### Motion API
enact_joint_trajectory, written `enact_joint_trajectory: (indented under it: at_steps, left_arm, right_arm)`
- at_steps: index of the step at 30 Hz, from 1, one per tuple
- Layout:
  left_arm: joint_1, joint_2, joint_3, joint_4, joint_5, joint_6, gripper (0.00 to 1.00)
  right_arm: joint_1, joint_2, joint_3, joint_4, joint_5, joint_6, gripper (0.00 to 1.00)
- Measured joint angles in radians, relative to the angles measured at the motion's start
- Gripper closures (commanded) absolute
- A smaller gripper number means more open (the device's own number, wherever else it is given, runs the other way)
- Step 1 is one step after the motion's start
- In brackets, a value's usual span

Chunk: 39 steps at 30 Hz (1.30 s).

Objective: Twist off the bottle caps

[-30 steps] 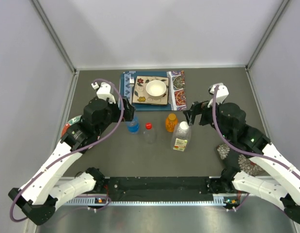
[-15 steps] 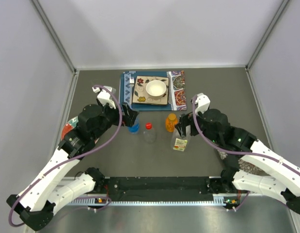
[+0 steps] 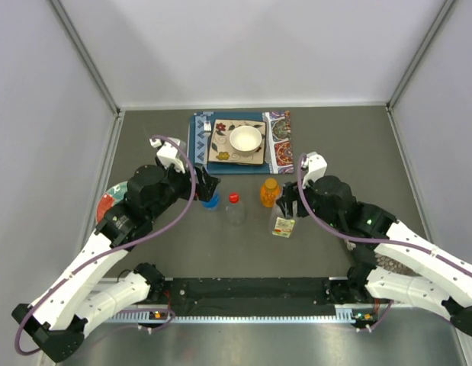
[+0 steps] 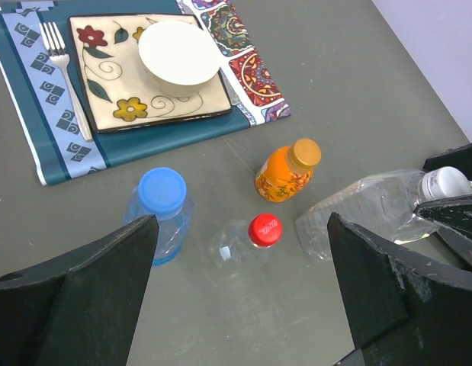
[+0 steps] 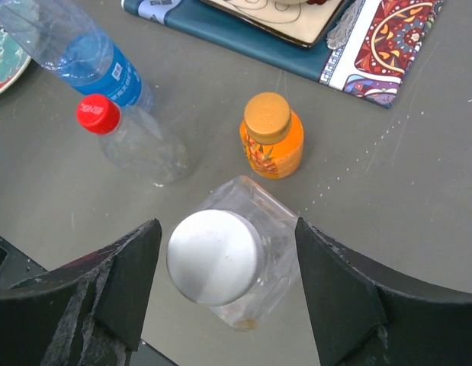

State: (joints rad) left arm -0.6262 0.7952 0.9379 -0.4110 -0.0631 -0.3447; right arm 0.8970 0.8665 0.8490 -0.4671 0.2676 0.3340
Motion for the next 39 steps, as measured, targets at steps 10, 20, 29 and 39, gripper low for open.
enact_joint_trajectory:
  at_steps: [10,20,29,39]
  left_arm:
    - [0.000,-0.008,-0.014,0.000,-0.001,0.000,0.02]
    - [0.000,-0.018,-0.026,0.052,0.019,0.008,0.02]
    - [0.000,-0.041,-0.031,0.155,0.181,0.008,0.02]
    - [0.003,-0.014,0.027,0.311,0.575,-0.052,0.01]
  right_arm:
    - [0.000,-0.004,-0.011,0.042,0.016,0.003,0.62]
    - [0.002,-0.035,0.092,-0.060,0.013,0.034,1.00]
    - [0.003,-0.049,0.317,-0.081,-0.121,0.039,1.00]
    - [0.003,-0.224,0.320,-0.047,-0.515,-0.206,1.00]
